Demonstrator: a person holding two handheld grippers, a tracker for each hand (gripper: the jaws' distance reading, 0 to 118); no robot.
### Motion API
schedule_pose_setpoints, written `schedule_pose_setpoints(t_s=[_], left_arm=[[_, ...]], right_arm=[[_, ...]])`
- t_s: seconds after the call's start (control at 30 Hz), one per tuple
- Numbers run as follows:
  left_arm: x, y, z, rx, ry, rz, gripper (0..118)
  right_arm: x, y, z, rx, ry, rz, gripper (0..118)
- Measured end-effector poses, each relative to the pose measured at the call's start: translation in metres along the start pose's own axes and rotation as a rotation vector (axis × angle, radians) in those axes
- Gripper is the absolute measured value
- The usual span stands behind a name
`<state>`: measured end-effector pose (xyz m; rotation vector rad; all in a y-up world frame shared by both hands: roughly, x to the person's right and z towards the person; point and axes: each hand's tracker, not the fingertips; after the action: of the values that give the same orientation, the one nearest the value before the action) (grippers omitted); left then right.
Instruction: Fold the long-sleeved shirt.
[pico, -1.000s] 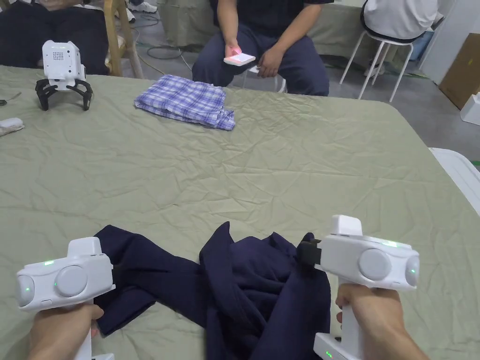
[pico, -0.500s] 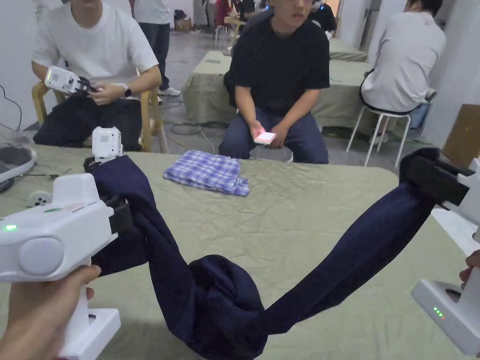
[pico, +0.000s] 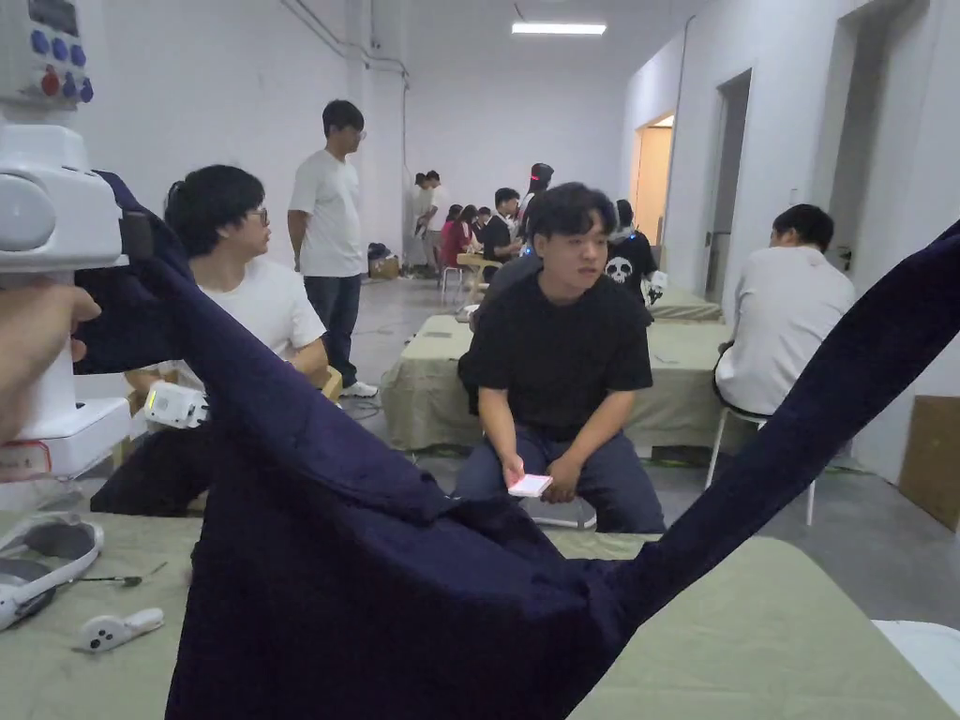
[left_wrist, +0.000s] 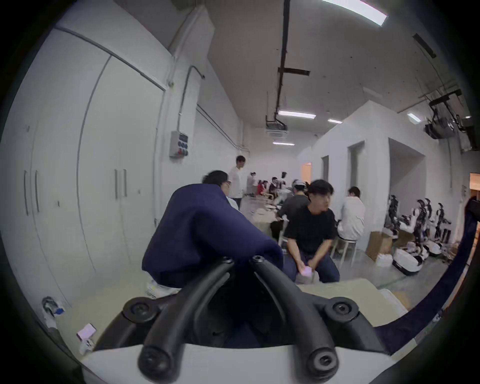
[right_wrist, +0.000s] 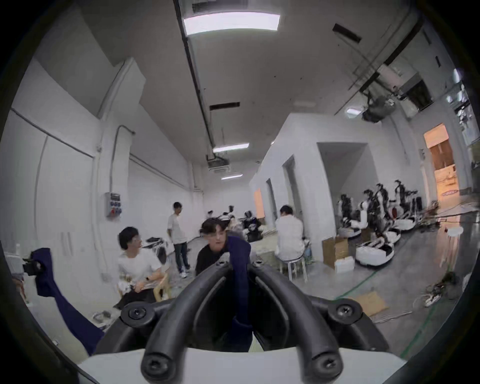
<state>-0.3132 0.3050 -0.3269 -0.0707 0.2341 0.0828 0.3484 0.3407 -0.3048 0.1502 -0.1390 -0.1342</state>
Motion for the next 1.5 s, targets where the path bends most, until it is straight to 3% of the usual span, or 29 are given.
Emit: schedule_pose_setpoints(t_s=[0.2,0.27,0.37,0.63,0.8,1.03,1.17,1.27,1.37,1.5], left_arm=[[-0.003,0.05,-0.035,-0.004,0.066,-0.018,7],[0.0,0.062,-0.048,0.006,0.074,-0.021,7],[0.007,0.082,-0.069,0.02,0.084,-0.048,7],[0.032,0.09,-0.127,0.018,0.063,-0.033,7],[0.046,0.071,-0.158,-0.002,0.061,-0.044,7],[0.061,0.05,-0.169,-0.005,0.033,-0.057,7],[0.058,0.026,-0.163,-0.026,0.012,-0.059,7],[0.057,-0.005,-0.154,-0.066,-0.009,-0.071,7],[0.052,-0.05,-0.141,-0.142,-0.026,-0.082,7],[0.036,-0.116,-0.109,-0.221,-0.051,-0.074,7]], right_arm=[[0.002,0.046,-0.036,0.031,-0.096,0.076,6],[-0.004,0.056,-0.061,0.039,-0.051,0.081,6],[-0.011,0.067,-0.088,0.054,-0.067,0.117,6],[-0.037,0.059,-0.116,0.059,-0.085,0.111,6],[-0.023,0.034,-0.168,0.037,-0.088,0.126,6],[-0.023,0.003,-0.177,0.027,-0.07,0.142,6],[-0.016,-0.015,-0.166,0.001,-0.041,0.133,6],[-0.023,-0.041,-0.118,-0.047,-0.046,0.144,6],[-0.012,-0.071,-0.109,-0.129,-0.045,0.195,6],[0.013,-0.13,-0.075,-0.219,-0.007,0.199,6]])
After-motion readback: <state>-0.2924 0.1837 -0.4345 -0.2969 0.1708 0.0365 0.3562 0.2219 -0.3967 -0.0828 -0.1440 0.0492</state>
